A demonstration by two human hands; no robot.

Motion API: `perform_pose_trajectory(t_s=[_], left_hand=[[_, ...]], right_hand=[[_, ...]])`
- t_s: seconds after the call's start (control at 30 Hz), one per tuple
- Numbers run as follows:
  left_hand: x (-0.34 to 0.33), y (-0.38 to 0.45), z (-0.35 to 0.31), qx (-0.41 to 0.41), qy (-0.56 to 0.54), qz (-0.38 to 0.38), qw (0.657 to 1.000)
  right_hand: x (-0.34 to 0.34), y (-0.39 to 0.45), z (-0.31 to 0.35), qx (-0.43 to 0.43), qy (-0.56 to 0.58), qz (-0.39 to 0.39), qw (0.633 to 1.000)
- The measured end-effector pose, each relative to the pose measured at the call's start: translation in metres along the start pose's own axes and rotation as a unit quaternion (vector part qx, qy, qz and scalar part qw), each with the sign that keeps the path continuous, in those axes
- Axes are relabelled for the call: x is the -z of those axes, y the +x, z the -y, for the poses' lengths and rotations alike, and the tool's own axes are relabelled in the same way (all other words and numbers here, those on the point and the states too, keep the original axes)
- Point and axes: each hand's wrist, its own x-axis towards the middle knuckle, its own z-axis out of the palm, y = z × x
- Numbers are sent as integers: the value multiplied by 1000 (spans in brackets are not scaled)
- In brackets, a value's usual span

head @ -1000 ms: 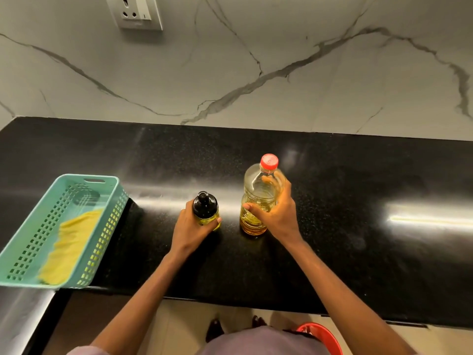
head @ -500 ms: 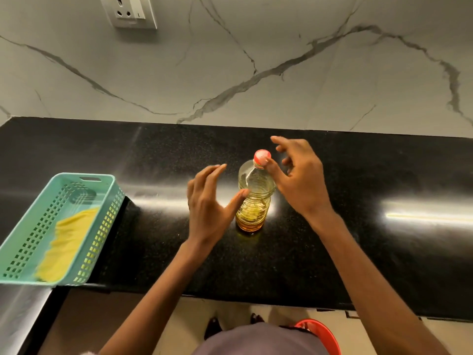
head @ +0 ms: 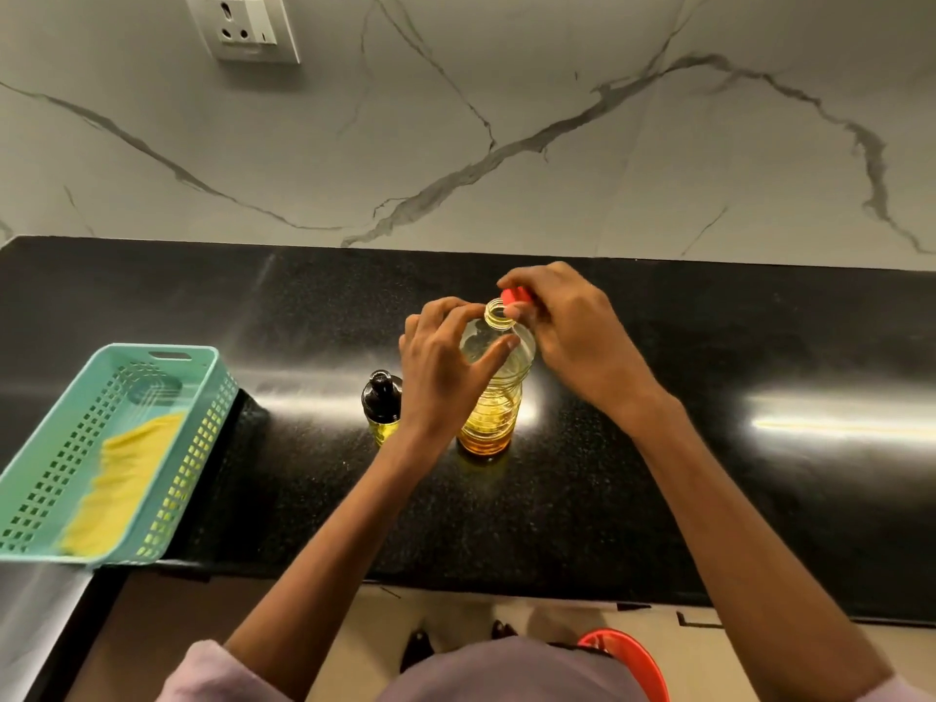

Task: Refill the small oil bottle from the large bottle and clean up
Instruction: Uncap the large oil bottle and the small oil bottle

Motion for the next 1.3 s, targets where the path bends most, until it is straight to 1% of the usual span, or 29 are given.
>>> perform_pose_trajectory(t_s=[0.03,0.1,0.17,0.2,0.23,0.3,0.37,0.43,0.53,0.67,0.77,0.83,0.87,1.0,1.07,1.17,1.3], left_hand=[[0,0,0,1,-3,2,1000],[0,0,1,2,-5,6,1000],[0,-2,2,8,-8,7,1000],[0,-5,3,14,-16,4,1000],[2,-9,3,24,-28,-4,999],[5,-21,4,46,-52,-29,997],[8,-39,8,72,-68,-49,994],[9,-61,16,108,-76,-46,990],[6,-95,32,161,-70,-12,984],[-2,-130,45,209,-53,52,975],[-6,-147,47,224,-55,82,970],[-7,-147,48,236,-63,68,967],[-6,-144,48,248,-70,47,965],[4,-114,54,308,-108,-72,942],[12,-93,63,315,-95,-105,938],[19,-67,78,307,-55,-99,945],[21,-49,93,279,-8,-42,959]], right_hand=[[-1,-9,-3,-12,47,-50,998],[-9,-33,-9,-55,131,-140,980],[-28,-63,-18,-121,197,-191,954],[-42,-78,-25,-157,216,-199,943],[-57,-92,-32,-193,223,-194,936],[-88,-118,-49,-245,200,-165,934],[-113,-137,-65,-262,153,-137,943],[-129,-149,-75,-270,110,-108,950],[-142,-156,-82,-287,69,-66,953],[-155,-165,-90,-259,-7,-5,966],[-156,-168,-90,-243,-26,3,970],[-154,-168,-87,-234,-24,-5,972],[-154,-169,-85,-229,-18,-13,973],[-151,-166,-67,-181,15,-53,982],[-152,-161,-53,-140,31,-74,987],[-152,-151,-33,-84,55,-91,991],[-154,-137,-13,-50,90,-71,992]])
